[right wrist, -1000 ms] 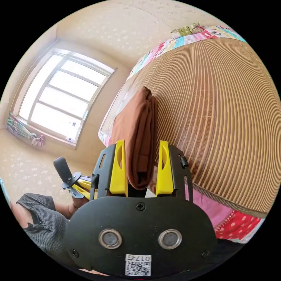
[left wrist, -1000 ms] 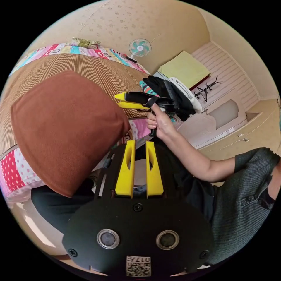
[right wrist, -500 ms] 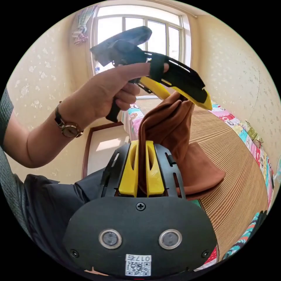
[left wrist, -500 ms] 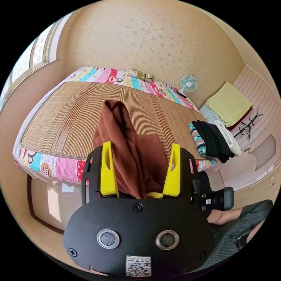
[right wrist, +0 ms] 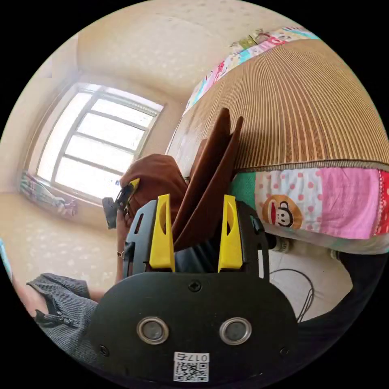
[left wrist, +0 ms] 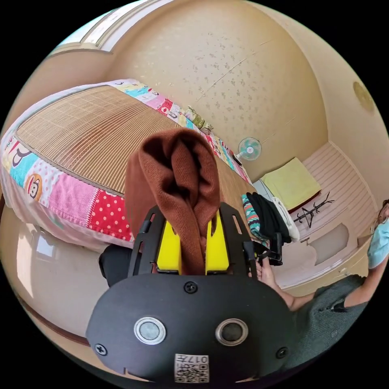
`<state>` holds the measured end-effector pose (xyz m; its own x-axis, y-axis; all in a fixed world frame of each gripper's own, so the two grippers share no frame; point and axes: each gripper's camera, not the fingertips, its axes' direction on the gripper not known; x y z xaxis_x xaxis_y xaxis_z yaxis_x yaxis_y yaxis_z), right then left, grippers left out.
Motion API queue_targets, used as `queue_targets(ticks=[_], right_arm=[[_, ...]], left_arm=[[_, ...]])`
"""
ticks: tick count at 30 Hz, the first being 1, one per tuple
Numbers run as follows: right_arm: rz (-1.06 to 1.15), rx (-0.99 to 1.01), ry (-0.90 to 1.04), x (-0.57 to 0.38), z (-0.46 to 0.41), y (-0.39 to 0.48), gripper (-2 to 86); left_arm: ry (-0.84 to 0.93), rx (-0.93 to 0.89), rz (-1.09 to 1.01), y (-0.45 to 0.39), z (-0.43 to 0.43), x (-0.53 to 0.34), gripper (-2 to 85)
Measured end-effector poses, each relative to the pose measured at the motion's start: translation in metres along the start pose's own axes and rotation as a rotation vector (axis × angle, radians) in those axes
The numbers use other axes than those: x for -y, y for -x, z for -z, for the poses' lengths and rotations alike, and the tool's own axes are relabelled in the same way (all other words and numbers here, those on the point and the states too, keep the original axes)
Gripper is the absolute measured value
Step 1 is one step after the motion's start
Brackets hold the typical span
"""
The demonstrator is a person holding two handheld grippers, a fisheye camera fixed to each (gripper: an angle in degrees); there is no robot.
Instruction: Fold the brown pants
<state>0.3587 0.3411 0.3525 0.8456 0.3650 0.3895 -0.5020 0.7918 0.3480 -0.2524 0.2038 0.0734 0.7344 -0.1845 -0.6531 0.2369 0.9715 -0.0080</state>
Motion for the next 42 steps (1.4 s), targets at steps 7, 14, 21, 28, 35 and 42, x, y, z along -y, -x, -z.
queue_targets(ticks=[7, 14, 21, 28, 35, 42], right_arm=[[-0.204, 0.455, 0.178, 0.053, -0.035, -0.048, 1.5], [0.353, 0.502, -0.287, 0.082, 0.146, 0.057, -0.5], [0.255, -0.066, -0.289, 0.058, 0.180, 0.021, -0.2], [-0.069, -0.106, -0.236, 0.033, 0.191, -0.086, 2.6], [-0.045, -0.103, -0.249, 0.037, 0.190, -0.086, 6.3], [-0.033, -0.120, -0.170, 0.054, 0.182, -0.089, 3.5]], left_arm=[[0.011, -0.087, -0.216, -0.106, 0.014, 0.045, 6.8], [-0.369, -0.351, -0.366, -0.162, 0.117, 0.116, 8.2], [-0.138, 0.272, 0.175, -0.055, 0.025, 0.113, 21.9], [0.042, 0.361, 0.088, -0.076, -0.059, 0.058, 22.6], [0.509, 0.364, -0.265, -0.136, -0.199, 0.117, 18.6], [0.404, 0.224, -0.179, -0.115, -0.140, 0.185, 6.7]])
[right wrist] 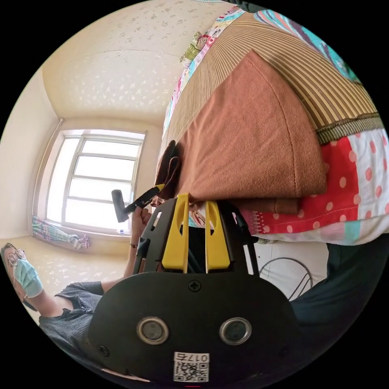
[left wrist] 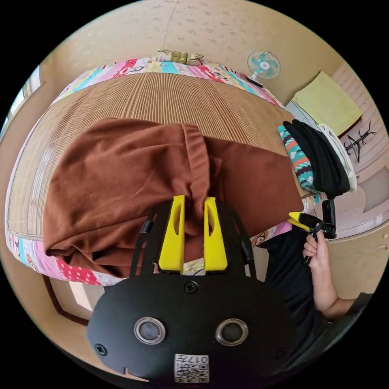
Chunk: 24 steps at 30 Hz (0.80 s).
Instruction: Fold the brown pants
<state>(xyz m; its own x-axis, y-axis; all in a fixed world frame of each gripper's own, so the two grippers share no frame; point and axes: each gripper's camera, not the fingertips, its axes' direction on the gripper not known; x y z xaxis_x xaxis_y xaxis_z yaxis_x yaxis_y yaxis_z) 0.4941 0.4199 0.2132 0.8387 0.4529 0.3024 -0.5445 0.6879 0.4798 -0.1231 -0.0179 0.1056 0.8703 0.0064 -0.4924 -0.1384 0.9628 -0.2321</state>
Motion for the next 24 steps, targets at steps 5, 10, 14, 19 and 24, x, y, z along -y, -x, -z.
queue_targets(ticks=[5, 10, 14, 19, 24], right_arm=[[0.192, -0.031, -0.126, -0.003, 0.020, 0.046, 1.4], [0.138, -0.127, -0.227, -0.013, 0.013, 0.060, 1.2], [0.088, -0.116, -0.122, -0.030, -0.016, 0.066, 1.9], [0.398, -0.380, -0.248, -0.048, -0.034, 0.152, 3.0], [0.495, -0.526, -0.193, 0.029, -0.083, 0.187, 9.1]], left_arm=[[-0.626, -0.558, 0.099, 0.147, 0.207, -0.027, 5.1], [-1.039, -0.425, 0.532, 0.305, 0.327, -0.118, 7.3], [-1.015, -0.256, 0.809, 0.362, 0.339, -0.197, 11.7], [-0.635, -0.140, 0.671, 0.343, 0.299, -0.188, 13.8], [-0.424, -0.107, 0.539, 0.310, 0.249, -0.139, 15.7]])
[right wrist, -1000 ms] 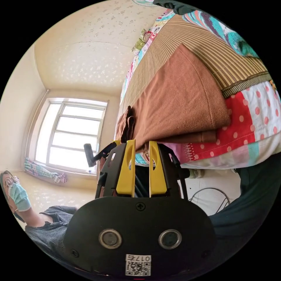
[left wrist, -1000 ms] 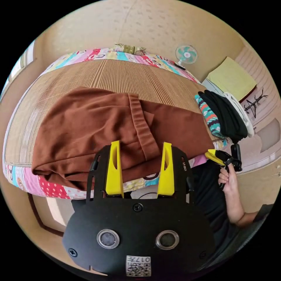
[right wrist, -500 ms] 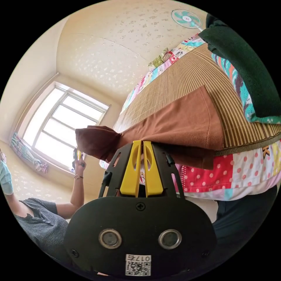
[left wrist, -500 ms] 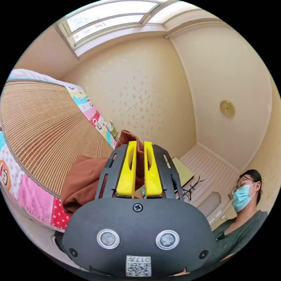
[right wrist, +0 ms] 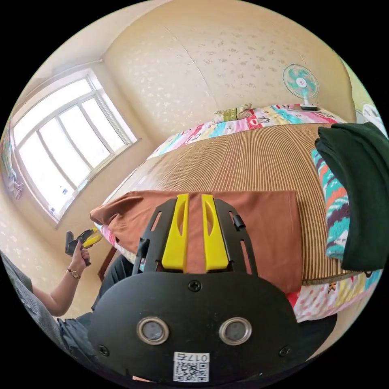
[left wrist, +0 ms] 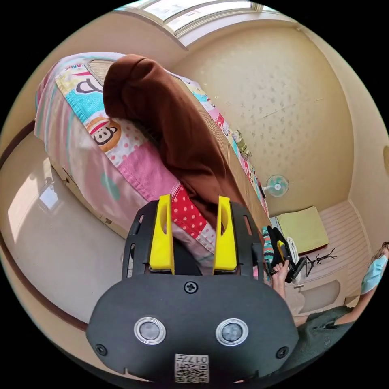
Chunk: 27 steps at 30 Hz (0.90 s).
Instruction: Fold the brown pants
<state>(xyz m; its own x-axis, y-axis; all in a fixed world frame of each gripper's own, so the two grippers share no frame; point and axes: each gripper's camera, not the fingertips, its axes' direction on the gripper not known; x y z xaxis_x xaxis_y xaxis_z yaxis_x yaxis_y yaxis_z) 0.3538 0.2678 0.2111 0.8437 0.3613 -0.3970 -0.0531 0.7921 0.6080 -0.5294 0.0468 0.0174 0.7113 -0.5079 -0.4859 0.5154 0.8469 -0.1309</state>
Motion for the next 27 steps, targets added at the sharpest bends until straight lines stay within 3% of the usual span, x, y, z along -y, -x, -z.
queue_targets(ticks=[4, 7, 10, 11, 14, 16, 17, 19, 23, 27], right_arm=[[0.075, -0.136, 0.415, 0.040, -0.092, 0.006, 14.7], [0.165, -0.066, 0.353, 0.031, -0.077, 0.046, 14.7], [0.398, 0.177, 0.291, -0.010, -0.044, 0.105, 15.2], [0.480, 0.180, 0.373, -0.030, -0.046, 0.126, 16.1], [0.601, -0.075, 0.557, -0.084, -0.064, 0.153, 16.4], [0.671, -0.268, 0.450, -0.105, -0.053, 0.162, 10.9], [0.690, -0.288, 0.476, -0.107, -0.047, 0.166, 7.4], [0.638, -0.285, 0.475, -0.094, -0.029, 0.173, 5.2], [0.511, -0.382, 0.088, -0.052, 0.080, 0.194, 4.1], [0.298, -0.135, -0.216, 0.005, 0.173, 0.153, 4.4]], left_arm=[[-0.034, -0.045, 0.026, -0.014, -0.013, 0.021, 14.7], [-0.121, -0.026, 0.090, -0.011, 0.000, 0.027, 14.5], [-0.243, -0.037, 0.138, 0.000, 0.022, 0.027, 14.4], [-0.279, -0.077, 0.144, 0.007, 0.029, 0.030, 14.7], [-0.329, -0.167, 0.182, 0.024, 0.039, 0.049, 15.5], [-0.312, -0.233, 0.198, 0.032, 0.040, 0.066, 13.8], [-0.291, -0.294, 0.192, 0.034, 0.039, 0.076, 6.9], [-0.277, -0.433, 0.114, 0.021, 0.043, 0.088, 1.6], [-0.266, -0.325, -0.268, -0.090, 0.082, 0.084, -0.5], [-0.388, -0.298, -0.404, -0.165, 0.105, 0.085, -0.1]])
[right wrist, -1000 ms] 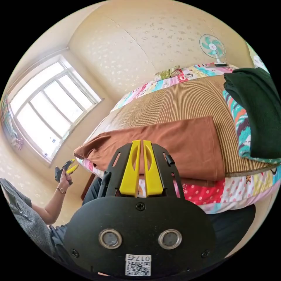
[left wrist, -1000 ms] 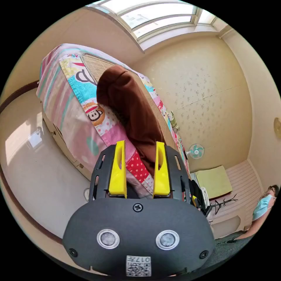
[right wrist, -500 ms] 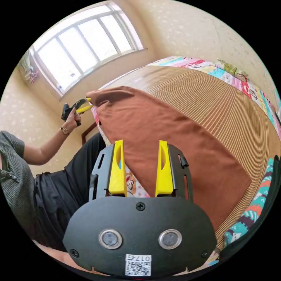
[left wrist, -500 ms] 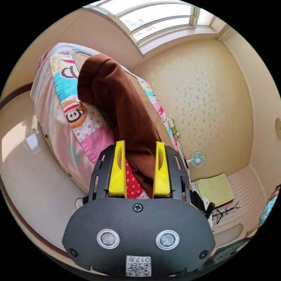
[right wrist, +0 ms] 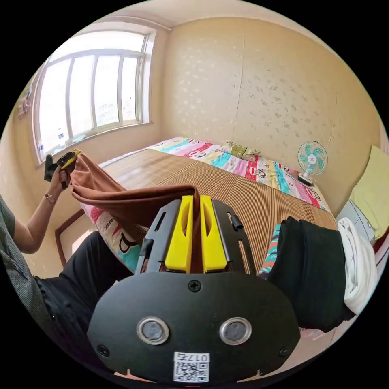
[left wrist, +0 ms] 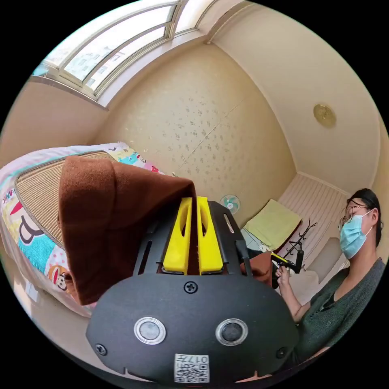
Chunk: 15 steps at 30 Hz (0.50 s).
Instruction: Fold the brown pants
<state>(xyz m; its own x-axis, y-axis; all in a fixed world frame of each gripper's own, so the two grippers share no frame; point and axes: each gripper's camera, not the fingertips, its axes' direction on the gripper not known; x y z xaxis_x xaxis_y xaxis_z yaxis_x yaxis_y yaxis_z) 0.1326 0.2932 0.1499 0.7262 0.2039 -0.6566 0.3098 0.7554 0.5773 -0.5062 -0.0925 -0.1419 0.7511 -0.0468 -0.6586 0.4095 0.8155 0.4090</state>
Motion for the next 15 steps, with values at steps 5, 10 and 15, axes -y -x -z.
queue_targets(ticks=[5, 10, 15], right_arm=[[-0.243, 0.017, 0.509, 0.062, -0.103, -0.095, 9.7], [-0.223, 0.067, 0.376, 0.041, -0.110, -0.079, 13.5], [0.006, 0.170, 0.629, -0.048, -0.150, -0.001, 17.3]], left_arm=[[0.339, 0.348, 0.080, 0.012, -0.135, 0.057, 3.3], [0.519, 0.306, 0.156, 0.055, -0.200, 0.005, 11.2], [0.546, 0.627, 0.099, 0.066, -0.182, -0.092, 14.8]])
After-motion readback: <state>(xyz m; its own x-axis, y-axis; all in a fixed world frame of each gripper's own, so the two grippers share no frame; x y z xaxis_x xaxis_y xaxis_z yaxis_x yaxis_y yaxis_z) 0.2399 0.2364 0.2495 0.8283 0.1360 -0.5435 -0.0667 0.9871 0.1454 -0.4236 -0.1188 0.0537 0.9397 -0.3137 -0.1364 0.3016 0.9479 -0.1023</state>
